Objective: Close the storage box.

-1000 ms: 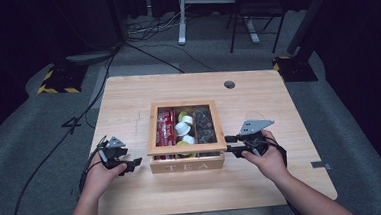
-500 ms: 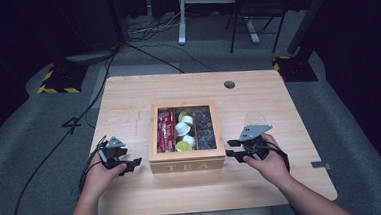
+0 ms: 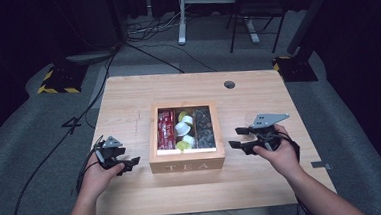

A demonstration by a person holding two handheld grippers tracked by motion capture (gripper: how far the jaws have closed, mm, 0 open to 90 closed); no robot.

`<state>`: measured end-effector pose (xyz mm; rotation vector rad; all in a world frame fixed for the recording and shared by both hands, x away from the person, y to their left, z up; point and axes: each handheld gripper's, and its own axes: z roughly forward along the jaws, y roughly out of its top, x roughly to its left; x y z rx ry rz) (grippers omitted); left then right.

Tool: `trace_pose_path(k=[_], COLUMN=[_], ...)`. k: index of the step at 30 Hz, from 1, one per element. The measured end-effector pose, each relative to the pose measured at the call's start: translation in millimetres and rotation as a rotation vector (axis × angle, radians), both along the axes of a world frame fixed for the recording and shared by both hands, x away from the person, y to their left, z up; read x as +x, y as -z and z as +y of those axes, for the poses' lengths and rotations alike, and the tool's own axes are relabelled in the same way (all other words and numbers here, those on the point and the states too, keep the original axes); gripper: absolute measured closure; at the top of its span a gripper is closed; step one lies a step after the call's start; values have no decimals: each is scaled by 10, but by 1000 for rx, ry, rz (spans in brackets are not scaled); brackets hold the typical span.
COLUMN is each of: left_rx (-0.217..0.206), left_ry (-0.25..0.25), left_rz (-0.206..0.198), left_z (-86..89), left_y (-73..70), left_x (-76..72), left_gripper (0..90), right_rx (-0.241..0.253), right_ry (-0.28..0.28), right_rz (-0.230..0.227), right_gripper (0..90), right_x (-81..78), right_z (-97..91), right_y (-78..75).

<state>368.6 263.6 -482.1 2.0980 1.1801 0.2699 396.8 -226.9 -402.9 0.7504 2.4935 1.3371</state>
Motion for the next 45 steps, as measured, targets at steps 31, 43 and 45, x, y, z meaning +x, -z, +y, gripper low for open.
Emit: trace_pose_path(k=[31, 43, 45], left_rx=[16, 0, 1], left_ry=[-45, -58, -58], left_rz=[15, 7, 5], left_z=[171, 202, 194], left_y=[39, 106, 110], left_x=[38, 74, 78], left_gripper=[190, 192, 192], right_rx=[-59, -102, -102], right_ry=[369, 440, 444], right_rz=[53, 75, 86], right_gripper=[187, 189, 189], right_x=[450, 466, 453], right_z=[-1556, -1809, -1818], right_y=[151, 559, 621])
